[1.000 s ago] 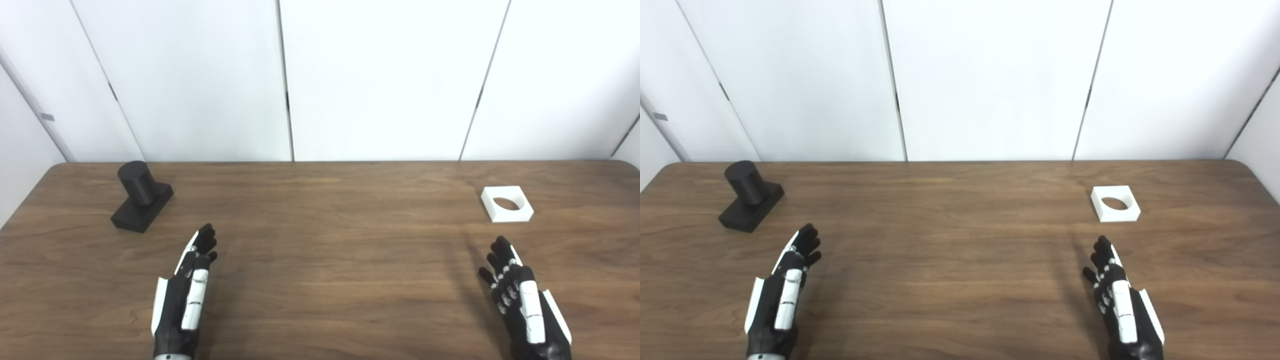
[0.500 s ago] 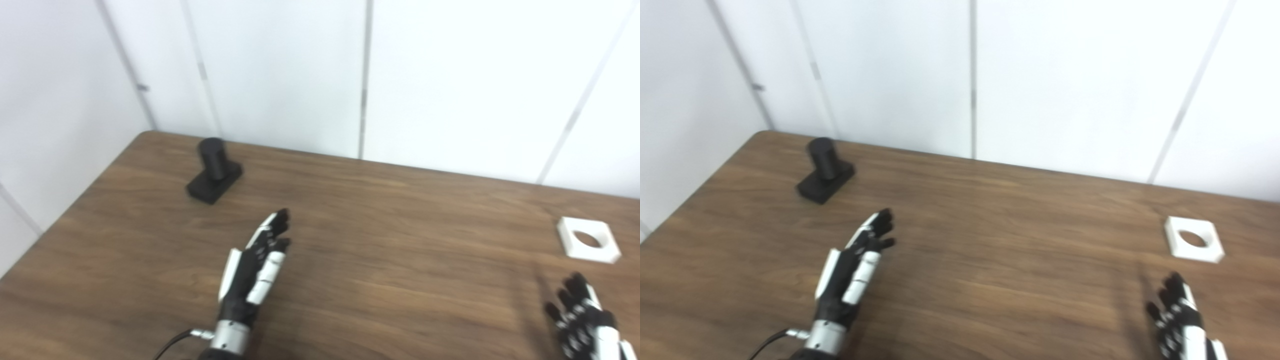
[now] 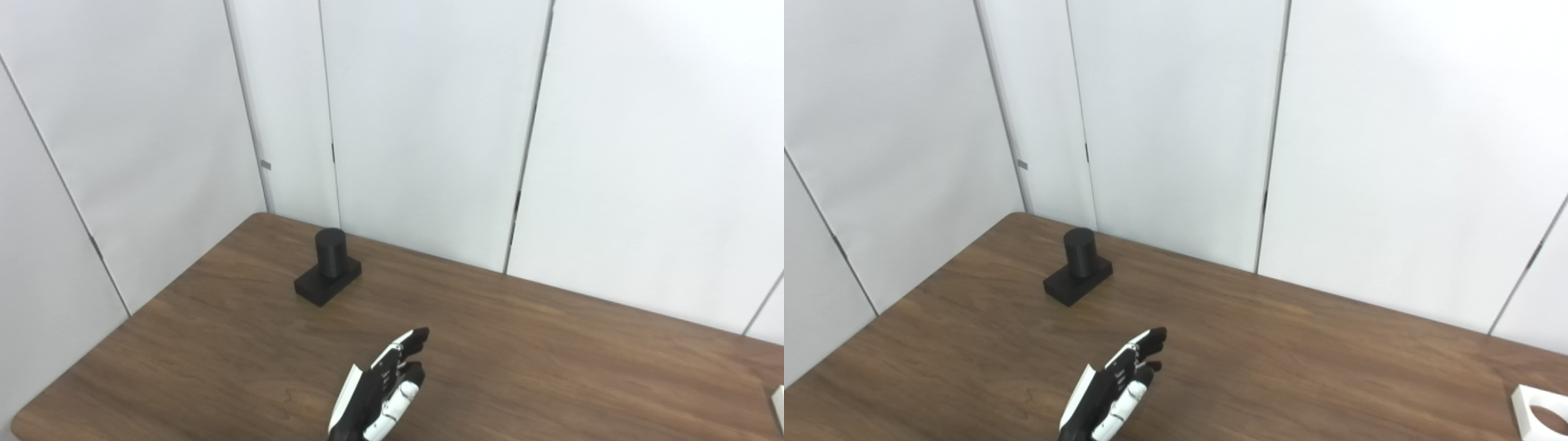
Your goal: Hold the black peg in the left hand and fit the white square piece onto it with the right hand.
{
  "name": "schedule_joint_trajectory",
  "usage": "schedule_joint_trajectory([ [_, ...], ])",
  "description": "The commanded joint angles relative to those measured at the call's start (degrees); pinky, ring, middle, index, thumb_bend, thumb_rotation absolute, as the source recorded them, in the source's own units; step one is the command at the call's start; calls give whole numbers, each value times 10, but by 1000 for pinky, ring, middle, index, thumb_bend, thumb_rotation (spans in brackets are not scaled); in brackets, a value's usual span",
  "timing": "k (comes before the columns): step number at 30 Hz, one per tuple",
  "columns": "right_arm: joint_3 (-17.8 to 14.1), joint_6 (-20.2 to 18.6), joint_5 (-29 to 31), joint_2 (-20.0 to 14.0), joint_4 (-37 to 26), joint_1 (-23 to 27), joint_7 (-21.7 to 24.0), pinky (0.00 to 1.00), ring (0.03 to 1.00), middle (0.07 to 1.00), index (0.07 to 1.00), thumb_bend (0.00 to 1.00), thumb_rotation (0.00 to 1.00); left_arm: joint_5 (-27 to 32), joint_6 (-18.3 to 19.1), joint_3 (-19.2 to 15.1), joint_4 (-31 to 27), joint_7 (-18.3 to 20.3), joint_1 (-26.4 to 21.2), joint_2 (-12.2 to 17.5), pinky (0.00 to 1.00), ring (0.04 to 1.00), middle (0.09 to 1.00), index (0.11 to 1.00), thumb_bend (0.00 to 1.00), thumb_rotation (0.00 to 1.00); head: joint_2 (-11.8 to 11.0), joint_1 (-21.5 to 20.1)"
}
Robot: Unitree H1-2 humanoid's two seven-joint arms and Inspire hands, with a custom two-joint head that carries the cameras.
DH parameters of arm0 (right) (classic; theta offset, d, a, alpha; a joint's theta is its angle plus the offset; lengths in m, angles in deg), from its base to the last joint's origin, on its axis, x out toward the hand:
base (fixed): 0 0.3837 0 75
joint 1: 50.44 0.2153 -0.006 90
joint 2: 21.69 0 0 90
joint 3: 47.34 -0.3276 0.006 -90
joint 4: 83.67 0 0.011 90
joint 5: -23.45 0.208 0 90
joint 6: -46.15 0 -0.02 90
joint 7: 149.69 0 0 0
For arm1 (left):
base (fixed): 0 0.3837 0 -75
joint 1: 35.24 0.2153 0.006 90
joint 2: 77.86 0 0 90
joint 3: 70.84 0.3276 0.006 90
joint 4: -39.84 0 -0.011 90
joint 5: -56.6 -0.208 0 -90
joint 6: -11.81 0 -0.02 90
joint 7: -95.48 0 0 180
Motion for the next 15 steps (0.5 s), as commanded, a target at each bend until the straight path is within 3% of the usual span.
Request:
schedule_joint_trajectory([
  [1, -5, 0, -4, -5, 24, -11, 2, 1000, 1000, 987, 976, 620, 1000, 12, -11, 10, 50, -8, 43, -39, 853, 907, 900, 867, 620, 750, 1, -1],
  [10, -7, -8, -2, -5, 16, -14, 2, 1000, 1000, 989, 975, 617, 1000, 8, -12, 14, 45, -9, 45, -37, 859, 913, 906, 874, 584, 737, 8, 1],
  [15, -6, -18, -1, -5, 3, -23, 3, 1000, 1000, 965, 958, 641, 1000, -27, -22, 17, 34, -20, 53, -31, 820, 901, 908, 880, 523, 561, 12, 2],
])
